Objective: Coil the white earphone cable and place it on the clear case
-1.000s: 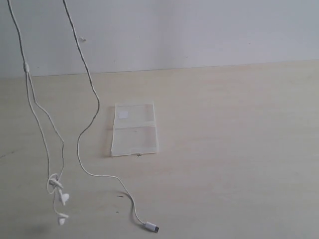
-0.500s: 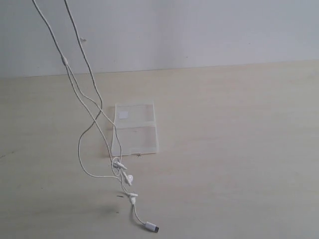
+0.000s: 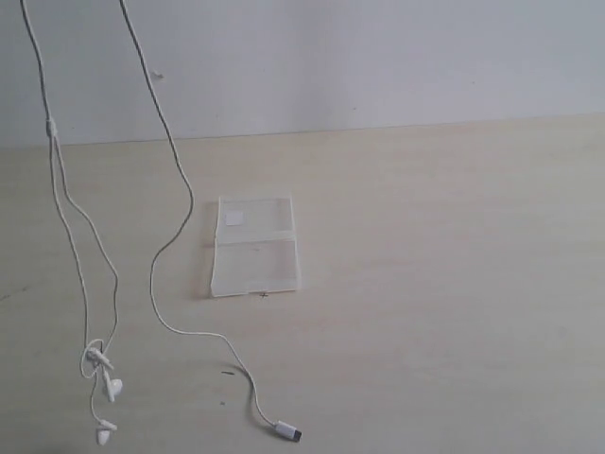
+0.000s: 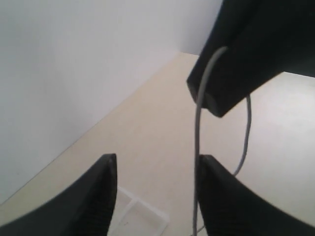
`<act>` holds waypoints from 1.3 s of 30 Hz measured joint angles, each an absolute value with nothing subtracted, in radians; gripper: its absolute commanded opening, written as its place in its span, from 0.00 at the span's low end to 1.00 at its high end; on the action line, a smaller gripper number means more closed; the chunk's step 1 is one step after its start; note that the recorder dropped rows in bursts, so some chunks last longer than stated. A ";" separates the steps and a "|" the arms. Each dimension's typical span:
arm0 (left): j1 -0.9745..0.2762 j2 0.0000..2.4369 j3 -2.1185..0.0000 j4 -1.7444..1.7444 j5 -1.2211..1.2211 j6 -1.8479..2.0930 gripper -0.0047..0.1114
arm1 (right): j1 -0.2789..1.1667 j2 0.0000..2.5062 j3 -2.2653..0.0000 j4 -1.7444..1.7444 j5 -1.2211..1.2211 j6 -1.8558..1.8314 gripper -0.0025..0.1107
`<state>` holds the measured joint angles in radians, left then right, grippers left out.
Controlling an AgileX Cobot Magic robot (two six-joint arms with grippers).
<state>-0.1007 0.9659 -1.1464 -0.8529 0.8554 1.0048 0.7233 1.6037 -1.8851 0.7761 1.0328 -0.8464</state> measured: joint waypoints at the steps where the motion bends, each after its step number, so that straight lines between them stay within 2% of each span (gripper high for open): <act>1: -0.101 0.966 -1.146 -0.867 0.850 1.010 0.47 | 0.723 1.604 -1.885 0.776 1.033 -0.846 0.02; 7: -0.101 0.966 -1.146 -1.014 0.833 1.072 0.44 | 0.723 1.604 -1.885 0.782 1.028 -0.846 0.02; 12: -0.101 0.977 -1.146 -1.075 0.835 1.094 0.20 | 0.723 1.604 -1.885 0.793 1.003 -0.846 0.02; 14: -0.101 0.982 -1.146 -1.091 0.842 1.101 0.07 | 0.723 1.604 -1.885 0.789 0.993 -0.846 0.02; 15: -0.101 0.984 -1.146 -1.096 0.847 1.109 0.04 | 0.723 1.604 -1.885 0.786 0.989 -0.846 0.02; 23: -0.101 0.987 -1.146 -1.096 0.849 1.193 0.04 | 0.723 1.604 -1.885 0.789 0.985 -0.846 0.02; 26: -0.101 0.987 -1.146 -1.096 0.843 1.196 0.04 | 0.723 1.604 -1.885 0.789 0.981 -0.846 0.05; 35: -0.101 0.982 -1.146 -1.047 0.761 1.196 0.04 | 0.723 1.604 -1.885 0.800 1.010 -0.842 0.31; 39: -0.101 0.963 -1.146 -1.010 0.729 1.184 0.04 | 0.723 1.604 -1.885 0.773 1.012 -0.825 0.39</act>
